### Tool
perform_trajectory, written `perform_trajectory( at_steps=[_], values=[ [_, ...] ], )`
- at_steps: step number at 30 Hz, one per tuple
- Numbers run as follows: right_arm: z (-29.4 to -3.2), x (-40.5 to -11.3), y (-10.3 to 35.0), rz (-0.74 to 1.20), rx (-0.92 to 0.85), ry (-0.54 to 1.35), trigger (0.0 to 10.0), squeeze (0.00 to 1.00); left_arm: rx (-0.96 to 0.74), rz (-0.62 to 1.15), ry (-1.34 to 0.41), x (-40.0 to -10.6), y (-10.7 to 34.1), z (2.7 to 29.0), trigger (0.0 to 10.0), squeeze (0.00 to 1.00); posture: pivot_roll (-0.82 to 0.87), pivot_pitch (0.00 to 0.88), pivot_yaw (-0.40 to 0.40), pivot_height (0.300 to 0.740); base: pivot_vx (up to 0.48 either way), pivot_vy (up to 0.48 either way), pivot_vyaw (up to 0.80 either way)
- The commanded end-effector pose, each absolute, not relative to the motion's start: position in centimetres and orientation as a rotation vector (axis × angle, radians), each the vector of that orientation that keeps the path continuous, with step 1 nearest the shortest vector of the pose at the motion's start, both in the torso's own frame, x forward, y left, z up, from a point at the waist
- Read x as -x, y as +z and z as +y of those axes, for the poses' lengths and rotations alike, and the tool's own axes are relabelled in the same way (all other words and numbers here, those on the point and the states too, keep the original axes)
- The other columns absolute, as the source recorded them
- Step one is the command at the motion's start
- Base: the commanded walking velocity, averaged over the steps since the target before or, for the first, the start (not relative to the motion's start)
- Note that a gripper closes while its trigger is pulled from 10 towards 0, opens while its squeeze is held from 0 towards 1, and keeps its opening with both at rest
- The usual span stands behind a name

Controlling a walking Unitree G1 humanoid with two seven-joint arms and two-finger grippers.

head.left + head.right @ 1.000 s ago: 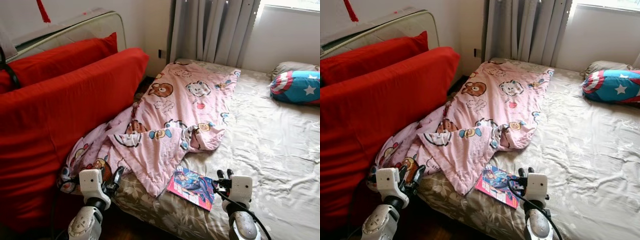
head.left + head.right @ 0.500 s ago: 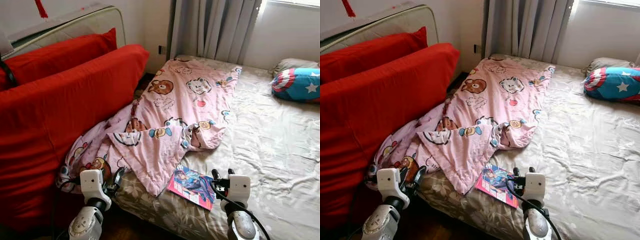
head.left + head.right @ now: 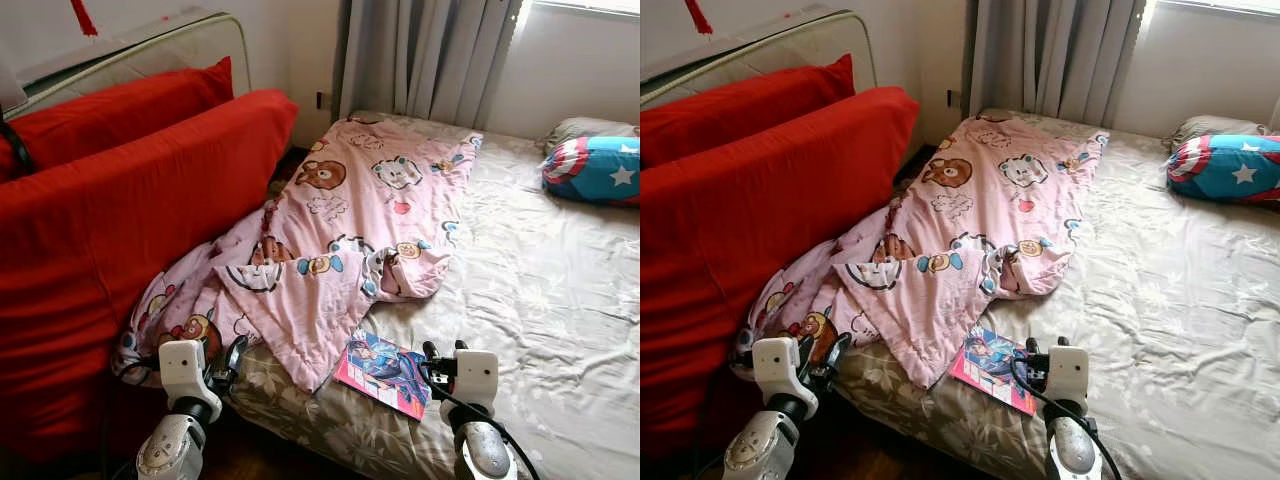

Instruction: Clean up the room

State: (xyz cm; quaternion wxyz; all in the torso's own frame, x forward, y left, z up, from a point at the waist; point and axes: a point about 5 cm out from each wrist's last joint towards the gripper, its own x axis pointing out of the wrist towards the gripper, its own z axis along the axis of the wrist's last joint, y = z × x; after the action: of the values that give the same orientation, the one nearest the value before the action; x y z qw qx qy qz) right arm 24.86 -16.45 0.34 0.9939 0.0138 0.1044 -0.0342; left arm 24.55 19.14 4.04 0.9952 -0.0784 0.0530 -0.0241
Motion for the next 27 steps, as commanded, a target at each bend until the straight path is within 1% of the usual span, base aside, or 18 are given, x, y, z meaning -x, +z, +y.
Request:
perform_trajectory(
  at_steps=[1,4,10,27],
  values=[
    [-16.63,-24.85,0.11,0.227,-0.037,-0.085,10.0,0.00,0.161,0.123,-0.052,-24.41,3.90,19.09,10.0,0.00,-0.01,0.056,-0.023,0.691,0.000,0.000,0.00],
    [-16.51,-24.86,-0.19,0.260,-0.014,-0.074,10.0,0.00,0.163,0.123,-0.056,-24.43,3.94,18.95,10.0,0.00,-0.01,0.059,-0.022,0.691,0.000,0.000,0.00],
    [-16.37,-24.81,-0.18,0.254,-0.013,-0.064,10.0,0.00,0.163,0.133,-0.054,-24.38,3.71,18.88,10.0,0.00,-0.01,0.061,-0.022,0.661,0.000,0.000,0.00],
    [-16.18,-24.66,-0.43,0.257,-0.030,-0.046,10.0,0.00,0.156,0.138,-0.050,-24.52,3.74,18.97,10.0,0.00,-0.01,0.061,-0.023,0.661,0.000,0.000,0.00]
  ],
)
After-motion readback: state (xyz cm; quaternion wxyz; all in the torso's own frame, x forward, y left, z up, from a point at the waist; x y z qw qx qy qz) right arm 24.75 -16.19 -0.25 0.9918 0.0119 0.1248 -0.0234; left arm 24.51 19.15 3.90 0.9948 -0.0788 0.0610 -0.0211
